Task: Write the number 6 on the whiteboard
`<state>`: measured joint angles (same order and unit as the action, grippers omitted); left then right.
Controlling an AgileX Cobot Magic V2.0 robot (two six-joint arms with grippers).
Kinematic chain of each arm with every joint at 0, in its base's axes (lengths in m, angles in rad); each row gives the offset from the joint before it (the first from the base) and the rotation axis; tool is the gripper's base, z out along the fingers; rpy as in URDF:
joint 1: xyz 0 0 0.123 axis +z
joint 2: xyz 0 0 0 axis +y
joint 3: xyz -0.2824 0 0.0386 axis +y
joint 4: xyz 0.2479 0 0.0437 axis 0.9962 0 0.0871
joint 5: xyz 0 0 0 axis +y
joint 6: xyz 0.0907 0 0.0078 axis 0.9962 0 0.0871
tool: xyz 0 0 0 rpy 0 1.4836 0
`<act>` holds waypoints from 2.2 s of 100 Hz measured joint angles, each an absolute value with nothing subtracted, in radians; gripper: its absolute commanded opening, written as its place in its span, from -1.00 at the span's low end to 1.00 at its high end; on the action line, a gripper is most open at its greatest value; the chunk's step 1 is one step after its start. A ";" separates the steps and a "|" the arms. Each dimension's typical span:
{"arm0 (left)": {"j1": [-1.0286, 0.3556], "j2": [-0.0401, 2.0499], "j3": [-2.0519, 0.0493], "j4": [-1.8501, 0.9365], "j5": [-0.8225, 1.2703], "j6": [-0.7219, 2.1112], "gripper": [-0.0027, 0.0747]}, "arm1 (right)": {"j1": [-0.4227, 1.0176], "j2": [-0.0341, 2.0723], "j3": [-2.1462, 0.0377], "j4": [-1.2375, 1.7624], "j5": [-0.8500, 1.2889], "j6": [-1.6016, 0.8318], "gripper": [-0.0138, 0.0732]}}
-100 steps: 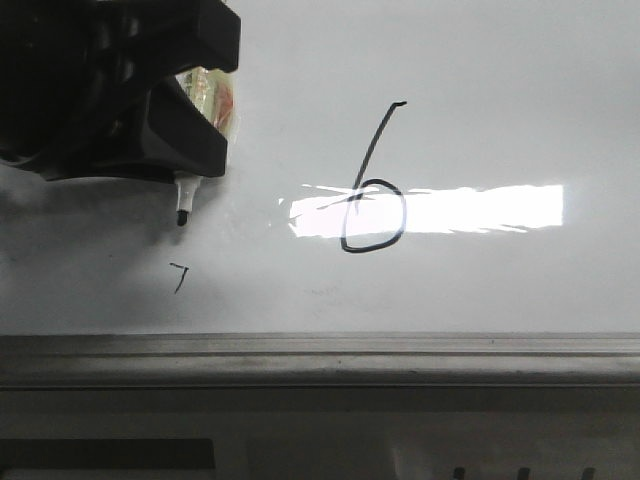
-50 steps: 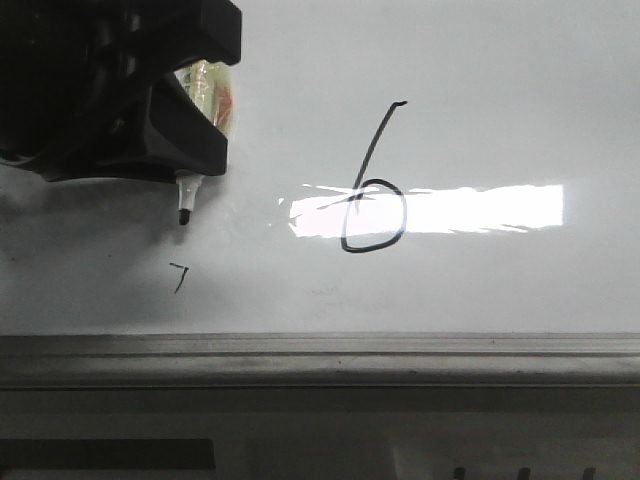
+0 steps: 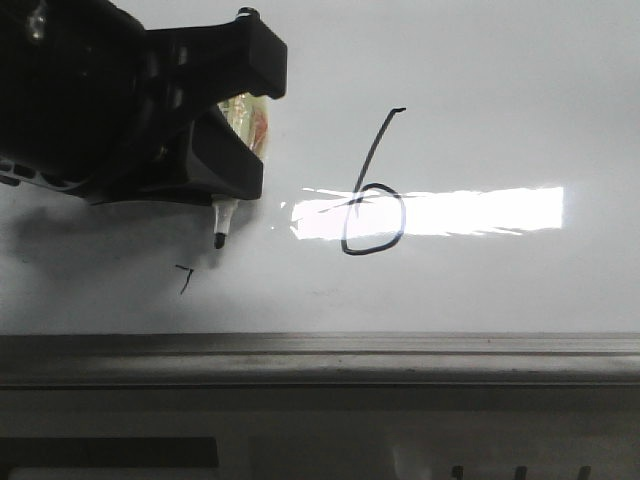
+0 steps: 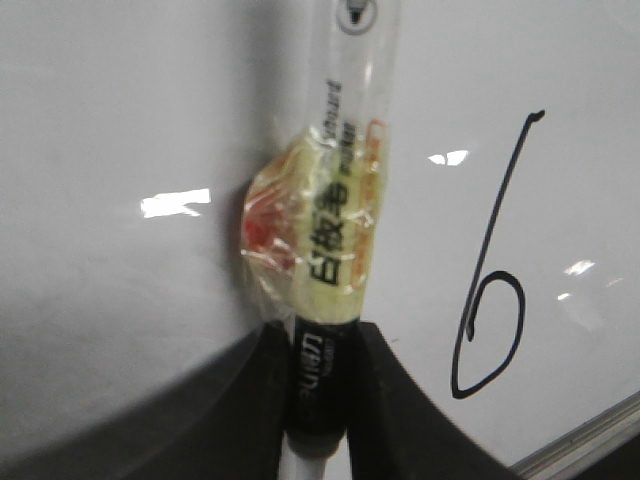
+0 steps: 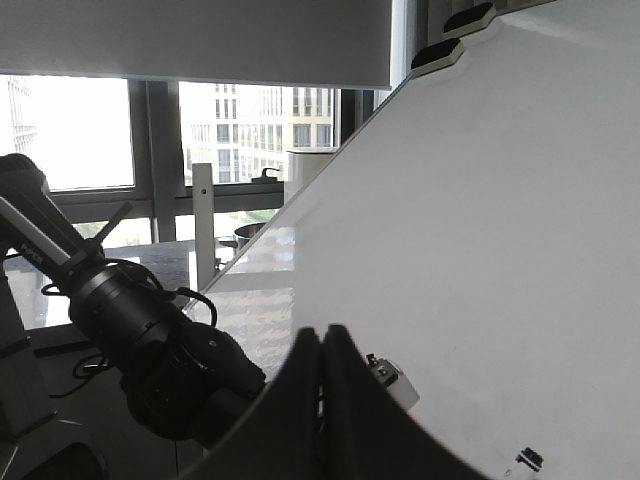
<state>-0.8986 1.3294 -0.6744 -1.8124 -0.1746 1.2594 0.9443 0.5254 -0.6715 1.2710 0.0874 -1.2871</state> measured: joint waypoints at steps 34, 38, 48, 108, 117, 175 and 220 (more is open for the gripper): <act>-0.899 1.332 -0.675 -1.810 -0.176 1.259 -0.92 | 0.944 0.525 -0.671 1.274 0.073 -1.287 -0.83; -0.899 1.332 -0.675 -1.810 -0.176 1.259 -0.82 | 0.944 0.525 -0.671 1.274 0.073 -1.287 -0.83; -0.899 1.333 -0.675 -1.810 -0.180 1.259 -0.46 | 0.944 0.525 -0.671 1.274 0.071 -1.287 -0.83; -0.911 1.337 -0.705 -1.818 -0.154 1.251 0.52 | 0.944 0.525 -0.671 1.274 0.061 -1.287 -0.83; -0.914 1.330 -0.716 -1.831 -0.149 1.249 0.51 | 0.944 0.525 -0.671 1.276 0.041 -1.287 -0.83; -1.012 0.702 -0.599 -1.843 -0.401 1.555 -0.90 | 0.944 0.345 -0.489 1.200 -0.208 -1.355 -0.83; -1.039 0.459 -0.397 -1.843 -0.326 1.568 -0.98 | 0.944 0.209 -0.365 1.292 -0.370 -1.363 -0.83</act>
<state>-1.0392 0.4586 -0.3966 -1.8433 -0.3257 1.5684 0.9443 0.2094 -0.3655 1.2921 -0.3698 -1.3634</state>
